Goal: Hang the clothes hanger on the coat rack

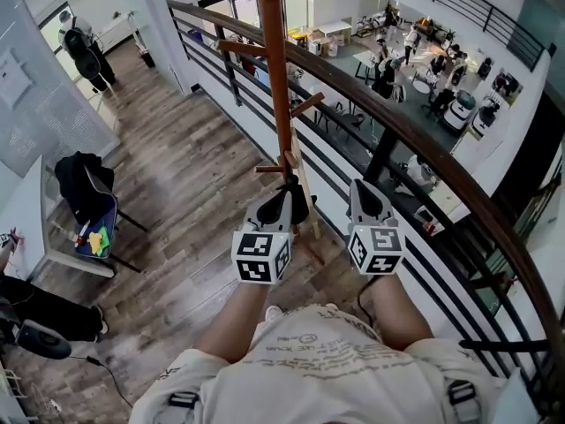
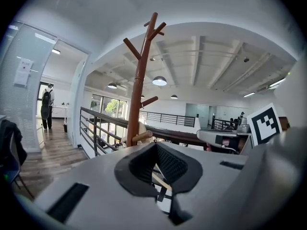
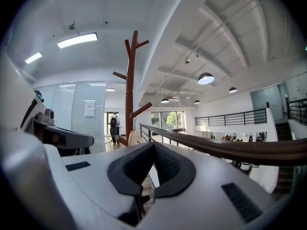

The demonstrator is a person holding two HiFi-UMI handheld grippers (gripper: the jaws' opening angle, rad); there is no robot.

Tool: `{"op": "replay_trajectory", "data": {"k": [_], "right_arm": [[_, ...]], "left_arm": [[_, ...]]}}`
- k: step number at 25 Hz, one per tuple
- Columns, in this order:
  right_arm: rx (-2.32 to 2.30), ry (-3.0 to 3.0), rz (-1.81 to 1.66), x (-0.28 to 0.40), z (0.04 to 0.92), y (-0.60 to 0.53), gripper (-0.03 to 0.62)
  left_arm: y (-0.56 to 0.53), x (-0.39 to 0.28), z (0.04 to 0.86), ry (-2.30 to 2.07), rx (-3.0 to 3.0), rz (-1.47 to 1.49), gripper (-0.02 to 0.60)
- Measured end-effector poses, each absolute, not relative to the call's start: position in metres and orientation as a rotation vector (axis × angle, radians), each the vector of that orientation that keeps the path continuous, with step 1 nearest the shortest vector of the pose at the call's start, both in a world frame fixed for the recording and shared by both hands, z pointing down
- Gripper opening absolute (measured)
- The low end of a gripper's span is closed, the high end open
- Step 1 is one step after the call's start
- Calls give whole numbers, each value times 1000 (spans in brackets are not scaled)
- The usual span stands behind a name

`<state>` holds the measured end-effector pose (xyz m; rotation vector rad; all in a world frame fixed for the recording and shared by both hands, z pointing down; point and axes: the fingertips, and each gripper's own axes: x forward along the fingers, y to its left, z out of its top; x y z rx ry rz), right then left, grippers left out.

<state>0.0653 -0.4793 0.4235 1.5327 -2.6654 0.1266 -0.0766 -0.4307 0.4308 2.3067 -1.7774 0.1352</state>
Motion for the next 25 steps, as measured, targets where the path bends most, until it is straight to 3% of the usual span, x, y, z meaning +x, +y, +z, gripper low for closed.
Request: {"op": "replay_trajectory", "data": {"k": [25], "right_arm": [[1599, -2593, 186, 83, 447, -471, 2]], "left_arm": [[-442, -51, 441, -1676, 2387, 171, 3]]}}
